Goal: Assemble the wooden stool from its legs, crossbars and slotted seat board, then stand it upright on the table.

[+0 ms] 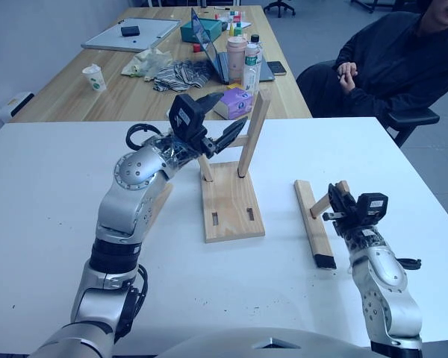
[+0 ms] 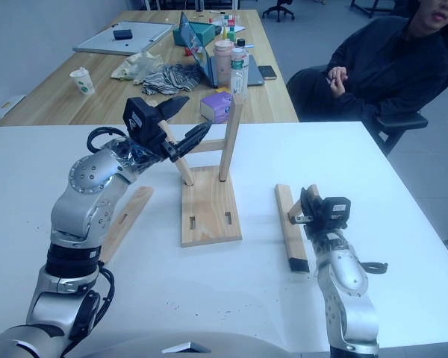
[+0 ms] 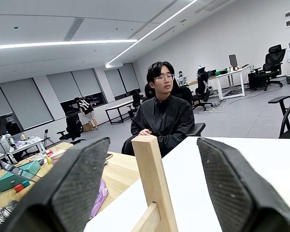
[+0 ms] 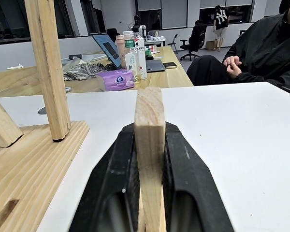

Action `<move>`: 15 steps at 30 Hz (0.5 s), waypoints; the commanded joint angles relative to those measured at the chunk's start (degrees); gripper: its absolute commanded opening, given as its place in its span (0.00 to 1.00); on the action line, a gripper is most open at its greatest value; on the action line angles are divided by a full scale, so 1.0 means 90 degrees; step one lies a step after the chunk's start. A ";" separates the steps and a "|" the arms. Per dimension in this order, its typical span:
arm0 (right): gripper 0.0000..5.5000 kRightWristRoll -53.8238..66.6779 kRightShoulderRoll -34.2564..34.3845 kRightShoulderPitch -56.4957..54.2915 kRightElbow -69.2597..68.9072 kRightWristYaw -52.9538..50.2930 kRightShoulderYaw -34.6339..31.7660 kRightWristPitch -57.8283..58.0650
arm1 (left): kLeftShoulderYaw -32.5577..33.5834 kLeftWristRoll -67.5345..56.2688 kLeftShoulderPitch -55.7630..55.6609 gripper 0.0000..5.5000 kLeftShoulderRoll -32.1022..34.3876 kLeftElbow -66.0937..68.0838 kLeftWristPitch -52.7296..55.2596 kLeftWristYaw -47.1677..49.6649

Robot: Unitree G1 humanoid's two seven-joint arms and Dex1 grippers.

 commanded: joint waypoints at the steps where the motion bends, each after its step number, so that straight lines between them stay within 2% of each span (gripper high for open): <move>1: 0.07 -0.0049 0.0034 0.0389 -0.0134 -0.0087 0.0157 0.0496 | 0.0025 0.0004 0.0056 0.60 0.0043 -0.0116 0.0121 0.0002; 4: 0.07 -0.0046 -0.0022 0.0337 -0.0124 -0.0036 0.0212 0.0530 | 0.0048 -0.0003 0.0106 0.60 0.0025 -0.0157 0.0152 0.0043; 11: 0.07 -0.0377 -0.0381 -0.0451 0.1018 0.0326 0.0347 0.0457 | -0.0029 0.0013 0.0053 0.60 -0.0057 -0.0104 0.0147 0.0055; 15: 0.07 -0.0615 -0.0505 -0.0455 0.1248 0.0137 0.0284 0.0822 | 0.0001 0.0016 0.0121 0.60 -0.0053 -0.0173 0.0156 0.0083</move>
